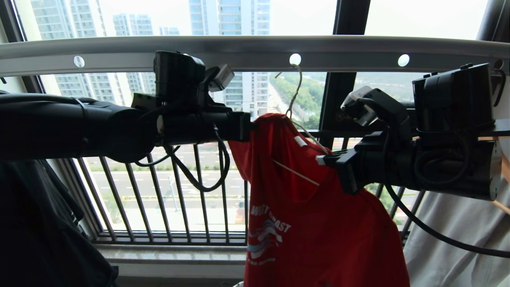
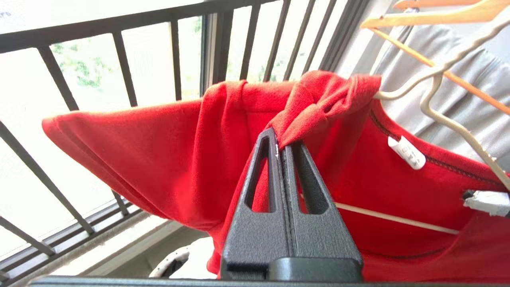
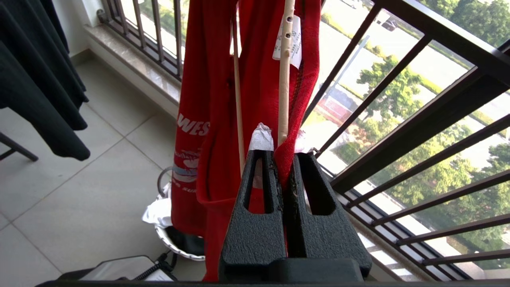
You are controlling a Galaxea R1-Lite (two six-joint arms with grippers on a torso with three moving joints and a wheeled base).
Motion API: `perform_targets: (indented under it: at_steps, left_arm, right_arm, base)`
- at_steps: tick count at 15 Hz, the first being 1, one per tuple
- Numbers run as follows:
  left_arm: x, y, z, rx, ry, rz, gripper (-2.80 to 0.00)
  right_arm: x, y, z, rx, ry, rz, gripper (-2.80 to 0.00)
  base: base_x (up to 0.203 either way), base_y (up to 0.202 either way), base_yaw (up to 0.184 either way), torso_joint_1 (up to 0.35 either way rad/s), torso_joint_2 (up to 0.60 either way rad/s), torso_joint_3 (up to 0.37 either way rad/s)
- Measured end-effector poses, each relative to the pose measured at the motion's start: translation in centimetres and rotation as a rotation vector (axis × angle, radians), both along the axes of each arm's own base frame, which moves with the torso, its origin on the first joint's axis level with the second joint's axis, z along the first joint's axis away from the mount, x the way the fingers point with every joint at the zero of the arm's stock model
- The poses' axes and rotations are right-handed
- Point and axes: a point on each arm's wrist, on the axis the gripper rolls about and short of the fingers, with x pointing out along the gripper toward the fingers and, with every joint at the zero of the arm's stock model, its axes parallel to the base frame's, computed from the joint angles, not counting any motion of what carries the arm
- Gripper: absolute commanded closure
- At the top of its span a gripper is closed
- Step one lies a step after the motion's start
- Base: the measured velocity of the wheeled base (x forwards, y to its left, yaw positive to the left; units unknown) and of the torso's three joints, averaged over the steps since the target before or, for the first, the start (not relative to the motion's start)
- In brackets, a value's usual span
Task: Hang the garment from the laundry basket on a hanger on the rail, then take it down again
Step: Take the clothes off the clothes rack
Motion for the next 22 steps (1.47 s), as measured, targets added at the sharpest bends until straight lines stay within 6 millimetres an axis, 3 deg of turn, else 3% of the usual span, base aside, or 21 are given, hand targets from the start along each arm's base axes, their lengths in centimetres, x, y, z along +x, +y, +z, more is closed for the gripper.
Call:
perform_targets:
  at_steps: [5,10,16,17,22]
  left_arm:
    - [1.0,1.7,0.7,-0.055,-0.026,0.059,0.0]
    - [2.2,1.5,-0.9,-0.024,0.011,0.114,0.0]
    - [2.1,0.8,-0.4,-0.036,0.0,0.113,0.0]
    - [2.1,0.7,-0.6,-0.033,0.004,0.112,-2.8]
    - [2.1,0.6,-1.4,-0.02,0.023,0.111,-2.8]
  right_arm:
    - [-0.1,0.0,0.0,0.0,0.0,0.0,0.0]
    - [0.0,0.0,0.0,0.0,-0.001,-0.001,0.0]
    - [-0.1,-0.1,0.0,-0.005,-0.003,0.001,0.0]
    - [-0.1,-0.1,0.0,-0.005,-0.003,0.001,0.0]
    - [0.0,0.0,0.0,-0.006,-0.003,0.001,0.0]
  base:
    - [0.0,0.0,0.0,0.0,0.0,0.0]
    - [0.0,0.0,0.0,0.0,0.0,0.0]
    - [0.0,0.0,0.0,0.0,0.0,0.0]
    - [0.0,0.0,0.0,0.0,0.0,0.0]
    - [0.0,0.0,0.0,0.0,0.0,0.0]
